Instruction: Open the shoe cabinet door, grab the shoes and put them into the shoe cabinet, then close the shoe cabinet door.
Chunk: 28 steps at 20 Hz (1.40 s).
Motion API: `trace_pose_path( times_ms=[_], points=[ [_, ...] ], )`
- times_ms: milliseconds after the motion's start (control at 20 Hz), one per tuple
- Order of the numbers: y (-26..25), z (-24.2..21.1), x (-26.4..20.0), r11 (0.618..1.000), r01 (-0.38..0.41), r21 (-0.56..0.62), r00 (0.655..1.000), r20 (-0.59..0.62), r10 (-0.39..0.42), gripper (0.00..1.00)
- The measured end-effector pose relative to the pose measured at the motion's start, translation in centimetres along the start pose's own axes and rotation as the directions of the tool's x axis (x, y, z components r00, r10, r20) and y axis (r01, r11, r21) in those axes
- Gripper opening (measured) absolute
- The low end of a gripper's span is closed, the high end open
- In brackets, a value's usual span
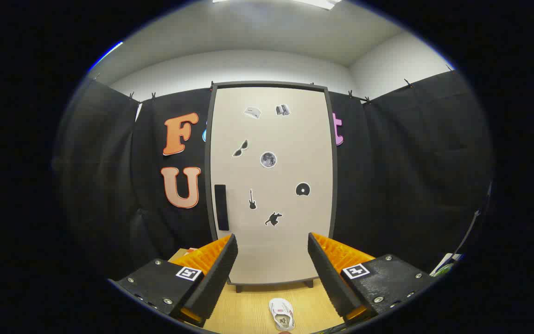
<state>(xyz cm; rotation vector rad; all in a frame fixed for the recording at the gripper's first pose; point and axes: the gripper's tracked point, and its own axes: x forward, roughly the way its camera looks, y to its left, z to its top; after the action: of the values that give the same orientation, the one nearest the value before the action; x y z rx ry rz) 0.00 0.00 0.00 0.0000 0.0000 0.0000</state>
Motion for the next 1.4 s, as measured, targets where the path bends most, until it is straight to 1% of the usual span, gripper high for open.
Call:
trace_pose_path(
  times_ms=[1150, 1250, 1400],
  points=[
    [0.4, -0.5, 0.4, 1.0, 0.02, 0.003, 1.0, -0.011, -0.02, 0.95],
    [0.8, -0.5, 0.8, 1.0, 0.011, 0.005, 1.0, -0.013, -0.011, 0.95],
    [2.5, -0.7, 2.3, 1.0, -0.023, 0.01, 1.0, -0.021, 0.024, 0.95]
  ],
)
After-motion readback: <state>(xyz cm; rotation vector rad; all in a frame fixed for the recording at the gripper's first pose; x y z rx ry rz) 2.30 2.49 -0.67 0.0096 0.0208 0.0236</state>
